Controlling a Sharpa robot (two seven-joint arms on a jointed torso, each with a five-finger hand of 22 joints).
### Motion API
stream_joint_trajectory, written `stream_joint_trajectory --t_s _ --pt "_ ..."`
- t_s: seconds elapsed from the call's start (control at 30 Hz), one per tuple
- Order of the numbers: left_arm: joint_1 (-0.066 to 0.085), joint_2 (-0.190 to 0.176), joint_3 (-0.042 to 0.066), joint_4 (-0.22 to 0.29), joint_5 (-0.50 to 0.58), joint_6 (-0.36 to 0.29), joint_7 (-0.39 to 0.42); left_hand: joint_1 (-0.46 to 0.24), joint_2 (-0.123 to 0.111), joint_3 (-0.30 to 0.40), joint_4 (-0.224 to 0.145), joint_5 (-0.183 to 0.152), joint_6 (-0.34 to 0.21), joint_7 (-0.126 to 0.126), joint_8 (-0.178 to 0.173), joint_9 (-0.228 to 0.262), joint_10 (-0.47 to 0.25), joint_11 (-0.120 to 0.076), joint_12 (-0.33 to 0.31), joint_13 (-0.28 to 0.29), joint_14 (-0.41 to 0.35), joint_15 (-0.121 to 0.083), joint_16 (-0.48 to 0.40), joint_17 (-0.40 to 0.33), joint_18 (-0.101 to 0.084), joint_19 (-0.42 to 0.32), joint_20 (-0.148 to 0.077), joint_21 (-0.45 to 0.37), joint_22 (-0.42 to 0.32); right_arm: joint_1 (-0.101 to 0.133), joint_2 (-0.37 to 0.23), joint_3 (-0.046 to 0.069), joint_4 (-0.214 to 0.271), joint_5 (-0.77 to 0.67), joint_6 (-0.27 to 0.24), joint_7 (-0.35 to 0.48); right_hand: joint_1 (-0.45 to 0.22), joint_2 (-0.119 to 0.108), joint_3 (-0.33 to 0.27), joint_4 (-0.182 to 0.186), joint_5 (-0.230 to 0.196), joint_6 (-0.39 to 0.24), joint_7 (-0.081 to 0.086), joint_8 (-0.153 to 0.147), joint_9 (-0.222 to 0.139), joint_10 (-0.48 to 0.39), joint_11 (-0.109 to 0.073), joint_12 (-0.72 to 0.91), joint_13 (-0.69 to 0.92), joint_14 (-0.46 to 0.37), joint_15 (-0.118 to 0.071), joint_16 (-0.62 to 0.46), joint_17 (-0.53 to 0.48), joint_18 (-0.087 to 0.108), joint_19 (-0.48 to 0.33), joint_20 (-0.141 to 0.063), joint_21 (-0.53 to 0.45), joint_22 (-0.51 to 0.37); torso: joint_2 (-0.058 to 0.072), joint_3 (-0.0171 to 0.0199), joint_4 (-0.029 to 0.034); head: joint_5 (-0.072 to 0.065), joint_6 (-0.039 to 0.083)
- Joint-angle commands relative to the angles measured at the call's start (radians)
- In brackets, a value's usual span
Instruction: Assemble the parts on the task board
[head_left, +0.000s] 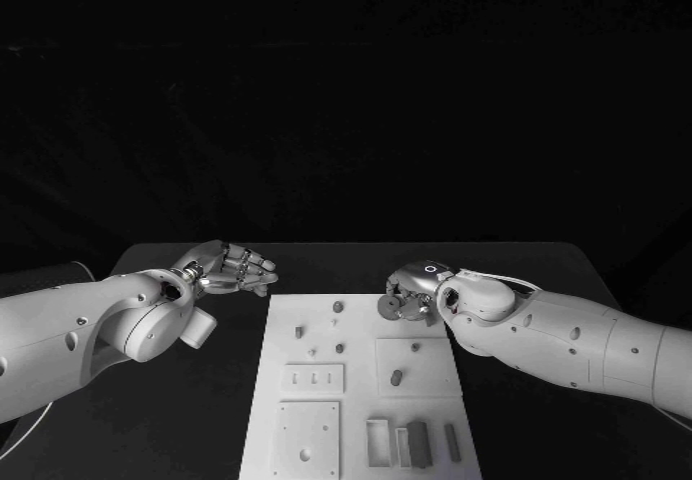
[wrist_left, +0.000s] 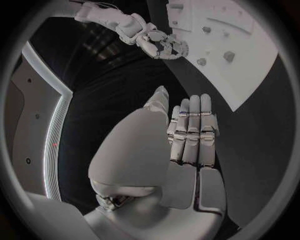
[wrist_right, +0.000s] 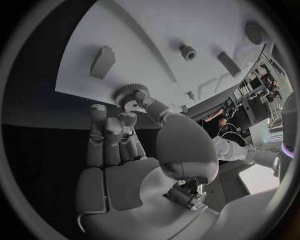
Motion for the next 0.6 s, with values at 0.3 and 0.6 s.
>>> stream_joint_trajectory --t_s 0.3,0.6 --pt "0.002 -0.002 0.001 0.002 -0.003 0.013 0.0 -0.008 -0.006 0.005 -0.001 0.0 -0.008 -0.002 -0.007 -0.001 -0.007 0.002 -0.005 -0.001 0.007 0.001 -0.005 0.002 0.016 0.005 -0.003 -0.004 0.002 -0.008 0.003 -0.006 -0.003 -0.008 0.045 -0.002 -0.015 0.008 0.007 -0.001 0.0 0.107 0.0 0.017 0.005 -0.027 -0.012 0.01 -0.008 -0.004 -0.01 0.005 -0.002 0.015 0.0 -0.001 0.006 0.018 0.0 -0.0002 -0.0006 0.0 -0.012" --pt "0.002 -0.003 0.001 0.002 -0.003 0.012 0.001 -0.008 -0.006 0.005 -0.001 0.0 -0.008 -0.002 -0.007 -0.001 -0.008 0.002 -0.006 -0.001 0.007 0.001 -0.005 0.002 0.016 0.005 -0.003 -0.004 0.002 -0.008 -0.002 -0.005 0.014 -0.01 0.004 -0.014 -0.055 -0.029 0.002 0.034 0.001 0.131 -0.01 0.027 0.01 -0.016 -0.021 0.017 -0.017 0.006 -0.019 0.009 -0.004 0.015 0.013 -0.003 0.011 0.016 -0.001 0.0007 -0.0008 0.001 -0.011"
